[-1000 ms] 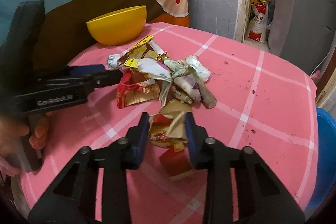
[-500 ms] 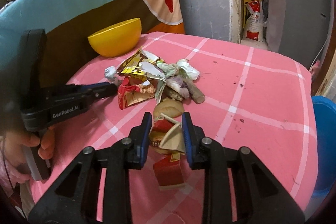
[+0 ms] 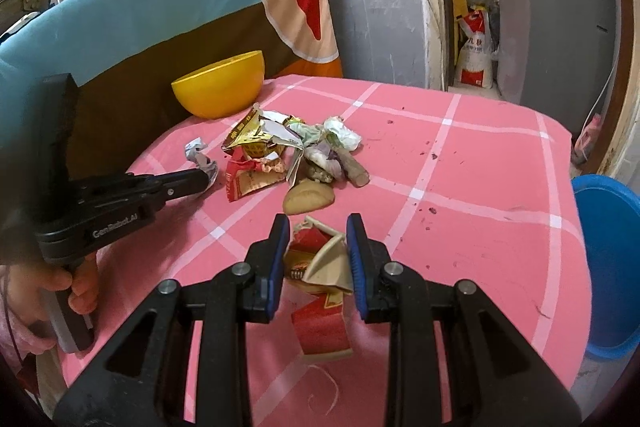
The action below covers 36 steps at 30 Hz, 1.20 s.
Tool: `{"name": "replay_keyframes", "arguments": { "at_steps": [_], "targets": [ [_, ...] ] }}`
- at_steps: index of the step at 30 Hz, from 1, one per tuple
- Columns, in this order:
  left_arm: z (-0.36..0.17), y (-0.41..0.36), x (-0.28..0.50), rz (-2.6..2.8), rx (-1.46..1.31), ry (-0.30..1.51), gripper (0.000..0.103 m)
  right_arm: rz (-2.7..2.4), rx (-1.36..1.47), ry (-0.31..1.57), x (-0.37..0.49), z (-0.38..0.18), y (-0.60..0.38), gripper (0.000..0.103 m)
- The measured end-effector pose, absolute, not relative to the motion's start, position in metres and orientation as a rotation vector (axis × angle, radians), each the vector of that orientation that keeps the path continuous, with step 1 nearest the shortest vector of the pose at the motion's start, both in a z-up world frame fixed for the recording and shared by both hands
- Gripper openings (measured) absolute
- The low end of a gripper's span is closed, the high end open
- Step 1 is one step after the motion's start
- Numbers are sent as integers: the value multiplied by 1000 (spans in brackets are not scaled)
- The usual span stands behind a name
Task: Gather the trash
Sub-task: 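Grasp the white foil wrapper with the left gripper while the right gripper grasps a red-gold wrapper, then carry both wrappers to the blue bucket and open both grippers over it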
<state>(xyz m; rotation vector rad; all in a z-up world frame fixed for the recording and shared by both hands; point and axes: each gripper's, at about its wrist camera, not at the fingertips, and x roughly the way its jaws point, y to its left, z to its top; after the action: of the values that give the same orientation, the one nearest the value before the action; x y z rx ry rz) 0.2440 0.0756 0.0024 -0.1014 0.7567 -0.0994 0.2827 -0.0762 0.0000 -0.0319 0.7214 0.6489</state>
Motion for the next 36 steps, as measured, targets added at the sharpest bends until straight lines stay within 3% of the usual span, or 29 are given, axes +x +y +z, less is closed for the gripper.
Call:
{"name": "replay_keyframes", "arguments": {
  "at_steps": [26, 36],
  "targets": [
    [87, -34, 198, -252, -51, 293, 0, 437, 48, 273, 240, 72, -167, 40],
    [107, -107, 230, -391, -48, 255, 0, 234, 100, 190, 247, 93, -240, 40]
  ]
}}
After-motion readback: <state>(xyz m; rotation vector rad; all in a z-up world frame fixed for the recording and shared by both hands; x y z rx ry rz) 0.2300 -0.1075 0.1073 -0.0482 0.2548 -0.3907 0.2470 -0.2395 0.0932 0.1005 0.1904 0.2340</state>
